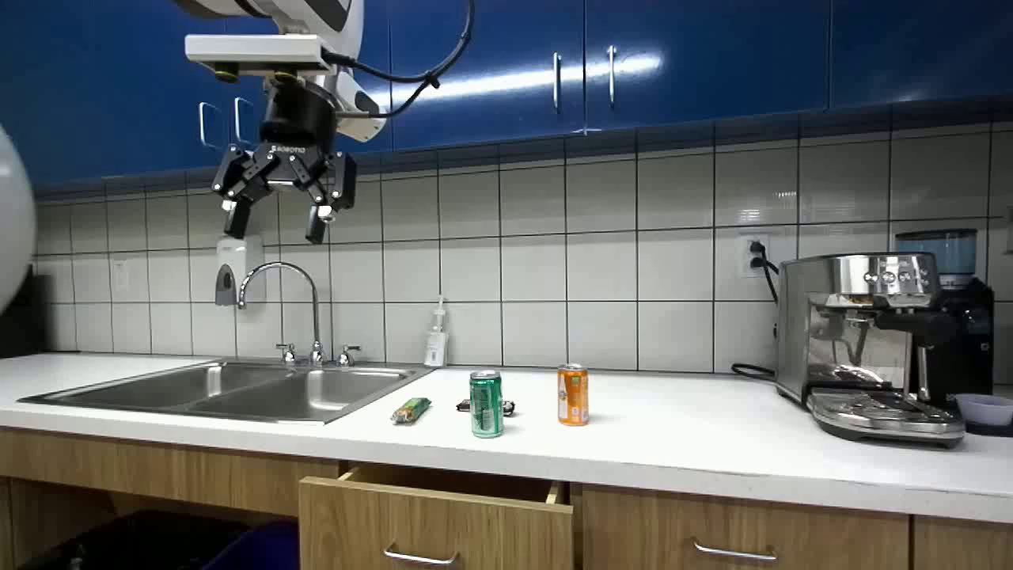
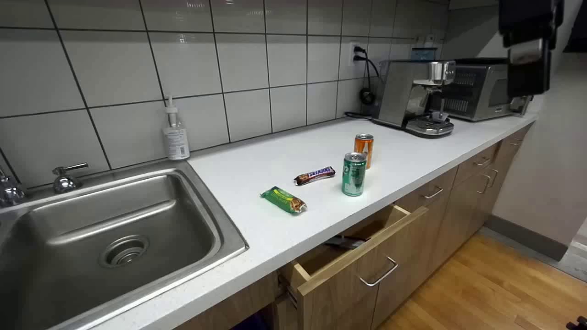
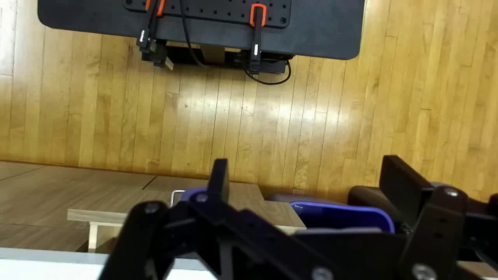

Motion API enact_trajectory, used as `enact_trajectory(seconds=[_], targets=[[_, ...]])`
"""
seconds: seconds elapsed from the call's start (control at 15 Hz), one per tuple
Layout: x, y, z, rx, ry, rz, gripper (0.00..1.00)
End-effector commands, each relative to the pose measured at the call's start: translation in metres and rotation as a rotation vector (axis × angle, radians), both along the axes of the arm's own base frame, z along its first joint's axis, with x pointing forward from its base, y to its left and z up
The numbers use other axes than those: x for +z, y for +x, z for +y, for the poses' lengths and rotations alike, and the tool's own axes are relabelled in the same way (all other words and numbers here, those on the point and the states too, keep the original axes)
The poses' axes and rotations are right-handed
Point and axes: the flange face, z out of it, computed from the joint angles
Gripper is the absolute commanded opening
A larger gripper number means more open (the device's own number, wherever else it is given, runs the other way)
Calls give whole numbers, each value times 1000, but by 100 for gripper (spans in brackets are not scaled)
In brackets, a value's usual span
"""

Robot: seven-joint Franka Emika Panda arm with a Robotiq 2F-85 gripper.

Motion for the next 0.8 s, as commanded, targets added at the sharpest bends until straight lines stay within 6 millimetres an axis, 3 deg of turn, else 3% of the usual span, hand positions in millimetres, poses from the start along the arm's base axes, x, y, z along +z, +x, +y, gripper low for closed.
enact_trajectory(seconds=[0.0, 0.4, 0.73], targets=[[0, 0, 0, 0, 0, 1, 100], [-11, 2, 2, 11, -25, -39, 100], [-38, 7, -1, 18, -33, -120, 100]])
